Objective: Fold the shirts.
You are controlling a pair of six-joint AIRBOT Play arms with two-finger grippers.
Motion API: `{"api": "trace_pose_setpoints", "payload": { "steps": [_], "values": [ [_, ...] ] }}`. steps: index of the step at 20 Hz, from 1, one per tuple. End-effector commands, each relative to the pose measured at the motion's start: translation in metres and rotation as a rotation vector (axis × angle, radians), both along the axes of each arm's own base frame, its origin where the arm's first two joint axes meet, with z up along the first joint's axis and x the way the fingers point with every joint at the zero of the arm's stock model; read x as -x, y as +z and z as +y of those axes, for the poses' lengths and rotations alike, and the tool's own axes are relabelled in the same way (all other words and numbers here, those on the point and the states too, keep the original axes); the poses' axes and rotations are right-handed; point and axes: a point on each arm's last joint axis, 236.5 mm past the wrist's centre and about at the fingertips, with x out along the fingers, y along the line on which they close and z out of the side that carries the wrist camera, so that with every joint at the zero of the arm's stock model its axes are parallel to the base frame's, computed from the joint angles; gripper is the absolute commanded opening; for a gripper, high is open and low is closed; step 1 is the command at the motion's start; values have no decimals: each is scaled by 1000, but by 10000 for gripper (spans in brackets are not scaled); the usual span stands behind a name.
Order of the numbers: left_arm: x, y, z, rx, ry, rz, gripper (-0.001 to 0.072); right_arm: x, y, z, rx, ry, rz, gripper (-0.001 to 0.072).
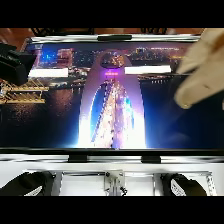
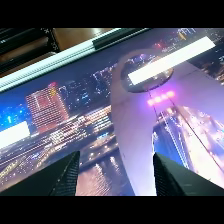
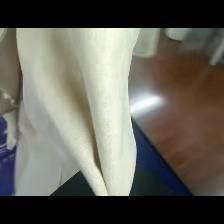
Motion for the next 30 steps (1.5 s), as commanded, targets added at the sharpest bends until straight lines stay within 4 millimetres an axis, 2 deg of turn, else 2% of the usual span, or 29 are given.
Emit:
{"api": "trace_pose_setpoints", "payload": {
  "steps": [1, 8, 16, 20, 23, 25, 28, 30],
  "values": [
    [-3, -8, -2, -12, 1, 18, 535, 44, -4, -62, -30, -196, 10, 51],
    [-4, -12, -2, -18, 3, 30, 535, 104, -18, -127, -79, -404, 35, 51],
    [0, -17, 1, -28, 11, 57, 534, 120, -27, -195, -95, -513, -38, 51],
    [0, -18, 1, -28, 12, 61, 534, 131, -13, -229, -24, -551, -106, 51],
    [0, -18, 1, -29, 12, 61, 534, 140, -31, -255, -85, -577, -138, 51],
    [0, -18, 1, -29, 12, 60, 534, 142, -36, -273, -73, -574, -141, 52],
    [0, -18, 1, -21, 16, 62, 533, 148, -31, -294, -50, -586, -197, 52],
    [0, -18, 1, 36, 43, 77, 533, 149, -15, -302, -18, -574, -247, 52]
  ]
}}
